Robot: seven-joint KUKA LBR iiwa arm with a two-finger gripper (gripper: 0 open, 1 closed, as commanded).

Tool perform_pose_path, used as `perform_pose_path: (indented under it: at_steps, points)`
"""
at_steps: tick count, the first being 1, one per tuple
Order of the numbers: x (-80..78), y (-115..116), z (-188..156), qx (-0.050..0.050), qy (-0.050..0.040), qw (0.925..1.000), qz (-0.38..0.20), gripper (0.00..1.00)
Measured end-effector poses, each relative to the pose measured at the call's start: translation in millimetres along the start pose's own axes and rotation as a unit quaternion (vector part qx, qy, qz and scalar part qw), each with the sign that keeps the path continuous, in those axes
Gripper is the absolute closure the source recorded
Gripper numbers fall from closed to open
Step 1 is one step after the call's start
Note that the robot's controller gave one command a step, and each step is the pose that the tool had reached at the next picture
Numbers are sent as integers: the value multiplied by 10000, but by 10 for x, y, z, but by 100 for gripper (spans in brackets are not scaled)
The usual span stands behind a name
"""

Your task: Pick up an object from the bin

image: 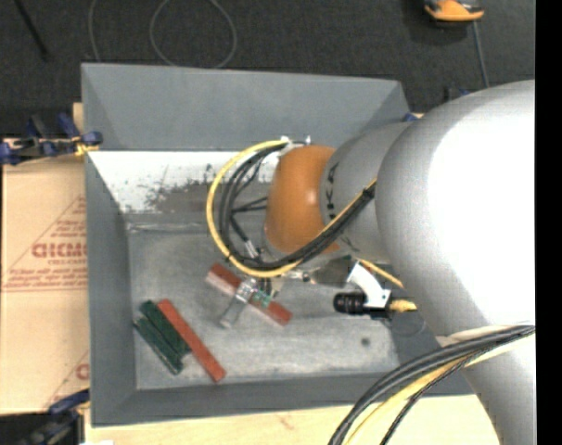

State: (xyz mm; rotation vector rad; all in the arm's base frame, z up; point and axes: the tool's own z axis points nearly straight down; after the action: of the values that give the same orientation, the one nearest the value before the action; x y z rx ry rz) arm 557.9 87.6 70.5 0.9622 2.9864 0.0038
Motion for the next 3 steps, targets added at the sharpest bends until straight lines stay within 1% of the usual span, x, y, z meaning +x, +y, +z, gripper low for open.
perform_pose_path:
  at_steps: [1, 2, 3]
  points:
    - [-7, -12, -5, 7, -4, 10000, -5, 100]
    - [-23, -8, -266, -2, -7, 10000, -26, 100]
    - [-34, -5, -319, -1, -9, 10000, -43, 100]
